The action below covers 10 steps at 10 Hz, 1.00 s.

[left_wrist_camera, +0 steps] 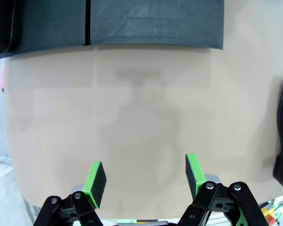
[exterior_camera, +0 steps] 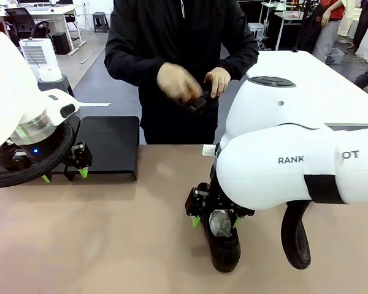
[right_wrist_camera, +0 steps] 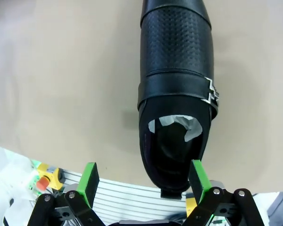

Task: Organize the shoes by placing them on the stand.
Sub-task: Place the Shoe from the middle of the table onto the Shoes Stand.

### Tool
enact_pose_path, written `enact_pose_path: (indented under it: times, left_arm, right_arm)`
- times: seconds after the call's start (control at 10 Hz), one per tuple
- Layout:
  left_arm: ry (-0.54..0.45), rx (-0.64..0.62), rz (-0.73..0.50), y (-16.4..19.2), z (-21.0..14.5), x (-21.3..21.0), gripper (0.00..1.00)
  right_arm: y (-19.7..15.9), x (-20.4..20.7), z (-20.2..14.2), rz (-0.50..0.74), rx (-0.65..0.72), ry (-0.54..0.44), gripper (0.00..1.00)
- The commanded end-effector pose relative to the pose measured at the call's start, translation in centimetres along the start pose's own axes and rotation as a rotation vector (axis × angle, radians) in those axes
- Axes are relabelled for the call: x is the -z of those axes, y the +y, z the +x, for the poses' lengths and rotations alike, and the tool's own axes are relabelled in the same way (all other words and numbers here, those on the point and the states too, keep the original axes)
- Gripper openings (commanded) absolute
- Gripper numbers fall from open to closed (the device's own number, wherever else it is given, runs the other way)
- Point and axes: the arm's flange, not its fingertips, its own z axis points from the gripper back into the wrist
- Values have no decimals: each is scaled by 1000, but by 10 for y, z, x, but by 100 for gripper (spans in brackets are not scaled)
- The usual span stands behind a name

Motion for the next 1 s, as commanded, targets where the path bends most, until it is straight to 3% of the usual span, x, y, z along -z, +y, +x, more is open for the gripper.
enact_pose_path:
  times: [0.0, 0.5, 0.6, 0.7, 0.9]
  left_arm:
    - [-11, 9, 2, 2, 0, 0, 87]
    - [-11, 9, 2, 2, 0, 0, 87]
    - [-11, 9, 2, 2, 0, 0, 87]
    - [-11, 9, 2, 2, 0, 0, 87]
    - [-11, 9, 2, 2, 0, 0, 87]
  right_arm:
    - [4, 0, 6, 9, 0, -13, 100]
    - [2, 2, 3, 3, 0, 3, 100]
    - [1, -21, -21, -42, -148, 15, 100]
    - [-25, -59, -31, -41, -207, -12, 100]
    - [-86, -119, -39, -73, -205, -94, 100]
